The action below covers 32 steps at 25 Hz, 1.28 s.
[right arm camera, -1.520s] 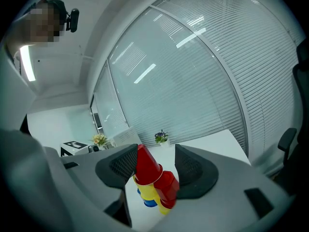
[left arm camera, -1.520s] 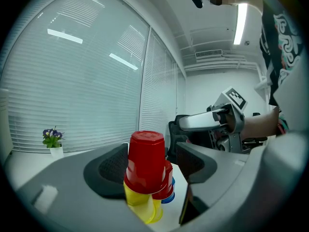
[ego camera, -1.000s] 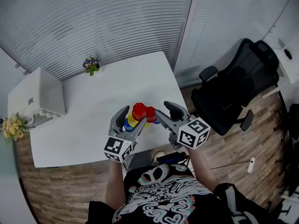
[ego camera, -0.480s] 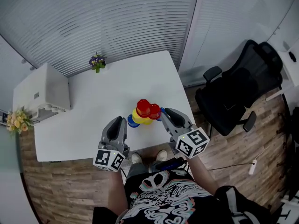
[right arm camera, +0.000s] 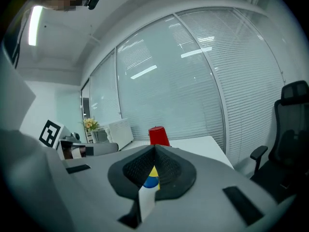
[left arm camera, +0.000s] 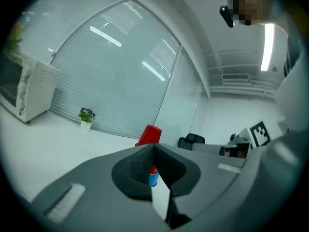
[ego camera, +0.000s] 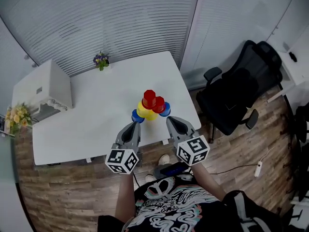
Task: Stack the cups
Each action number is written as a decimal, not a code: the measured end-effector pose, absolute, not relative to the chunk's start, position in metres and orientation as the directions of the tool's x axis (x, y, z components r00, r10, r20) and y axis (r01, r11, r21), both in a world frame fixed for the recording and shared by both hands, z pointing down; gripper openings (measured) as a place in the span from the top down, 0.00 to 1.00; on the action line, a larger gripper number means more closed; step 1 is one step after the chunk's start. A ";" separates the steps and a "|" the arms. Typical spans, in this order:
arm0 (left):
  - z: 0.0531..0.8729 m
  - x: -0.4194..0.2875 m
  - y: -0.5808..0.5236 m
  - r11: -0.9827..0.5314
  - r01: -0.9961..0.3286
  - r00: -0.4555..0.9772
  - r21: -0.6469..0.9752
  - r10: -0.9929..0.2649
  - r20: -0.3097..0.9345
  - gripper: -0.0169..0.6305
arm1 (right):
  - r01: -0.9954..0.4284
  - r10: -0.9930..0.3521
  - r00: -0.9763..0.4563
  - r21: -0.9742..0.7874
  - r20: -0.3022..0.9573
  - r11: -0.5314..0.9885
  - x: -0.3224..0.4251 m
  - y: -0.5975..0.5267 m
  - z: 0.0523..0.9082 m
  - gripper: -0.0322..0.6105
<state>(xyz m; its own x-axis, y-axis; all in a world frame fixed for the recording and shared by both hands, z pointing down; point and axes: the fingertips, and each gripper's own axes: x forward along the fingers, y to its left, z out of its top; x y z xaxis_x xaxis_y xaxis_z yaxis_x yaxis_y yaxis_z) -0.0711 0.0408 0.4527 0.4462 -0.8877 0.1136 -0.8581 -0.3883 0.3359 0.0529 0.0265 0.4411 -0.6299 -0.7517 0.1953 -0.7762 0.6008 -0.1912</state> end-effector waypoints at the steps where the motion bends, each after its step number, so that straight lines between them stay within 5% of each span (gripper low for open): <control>1: 0.453 -0.071 0.048 -0.381 -0.850 0.444 0.363 -0.890 0.106 0.97 | -0.782 -0.754 -0.624 -0.169 0.205 0.600 0.053 0.035 0.442 0.95; 32: 0.457 -0.091 0.117 -0.315 -0.912 0.370 0.263 -0.909 0.193 0.97 | -0.835 -0.806 -0.549 -0.119 0.222 0.537 0.054 0.108 0.440 0.95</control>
<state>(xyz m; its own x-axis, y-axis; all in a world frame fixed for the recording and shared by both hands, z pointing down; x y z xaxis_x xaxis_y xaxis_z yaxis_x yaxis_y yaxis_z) -0.0906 0.1173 0.4574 0.3697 -0.9088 0.1933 -0.9120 -0.3151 0.2625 0.0540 0.1078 0.4404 -0.5491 -0.8056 0.2225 -0.8354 0.5367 -0.1188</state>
